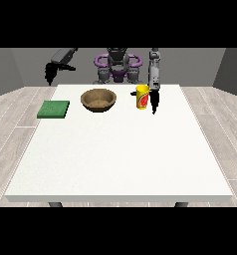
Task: Pick the cup and pour the ball into the bowl, then pick the bowl and place it on the pad
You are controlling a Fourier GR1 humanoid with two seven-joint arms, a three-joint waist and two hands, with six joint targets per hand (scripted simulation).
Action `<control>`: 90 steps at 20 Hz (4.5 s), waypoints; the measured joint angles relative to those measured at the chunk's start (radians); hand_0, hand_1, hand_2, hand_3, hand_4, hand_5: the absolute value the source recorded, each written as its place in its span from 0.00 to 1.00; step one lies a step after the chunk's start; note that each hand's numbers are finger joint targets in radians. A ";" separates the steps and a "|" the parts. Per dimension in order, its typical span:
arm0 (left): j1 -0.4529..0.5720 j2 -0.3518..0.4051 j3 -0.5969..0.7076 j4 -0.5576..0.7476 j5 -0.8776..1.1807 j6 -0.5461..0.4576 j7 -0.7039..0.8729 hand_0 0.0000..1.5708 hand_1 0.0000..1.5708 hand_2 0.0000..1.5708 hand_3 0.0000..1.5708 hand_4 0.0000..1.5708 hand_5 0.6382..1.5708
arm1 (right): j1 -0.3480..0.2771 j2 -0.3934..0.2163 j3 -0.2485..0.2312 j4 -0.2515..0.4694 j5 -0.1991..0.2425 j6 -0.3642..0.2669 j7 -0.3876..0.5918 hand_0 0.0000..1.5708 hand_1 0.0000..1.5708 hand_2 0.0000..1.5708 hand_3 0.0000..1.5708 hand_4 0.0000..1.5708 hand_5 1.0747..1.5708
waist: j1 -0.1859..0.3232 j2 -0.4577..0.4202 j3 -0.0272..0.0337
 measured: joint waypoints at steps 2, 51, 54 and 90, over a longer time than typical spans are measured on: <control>-0.027 0.003 0.003 0.036 0.000 0.008 -0.011 0.00 0.00 0.00 0.00 0.49 0.73 | -0.021 -0.012 -0.008 0.014 -0.001 0.000 0.005 0.00 0.00 0.00 0.00 0.00 1.00 | 0.002 0.003 0.0010; -0.498 0.109 -0.727 0.060 -1.244 0.317 1.168 0.95 0.95 1.00 1.00 1.00 0.45 | -0.060 -0.148 -0.096 0.381 -0.041 0.151 0.010 0.00 0.00 0.00 0.00 0.00 1.00 | -0.010 -0.299 0.0031; -0.524 0.066 -0.814 0.085 -1.342 0.244 1.200 0.98 0.98 1.00 1.00 1.00 0.52 | -0.071 -0.143 -0.091 0.391 -0.043 0.154 0.019 0.00 0.00 0.00 0.00 0.00 1.00 | -0.018 -0.303 0.0027; -0.121 -0.055 -0.344 -0.366 -0.432 0.358 0.911 0.00 0.00 0.00 0.00 0.00 0.99 | -0.080 0.077 -0.009 0.337 0.027 -0.075 0.046 0.00 0.00 0.00 0.00 0.16 1.00 | 0.120 -0.194 -0.0143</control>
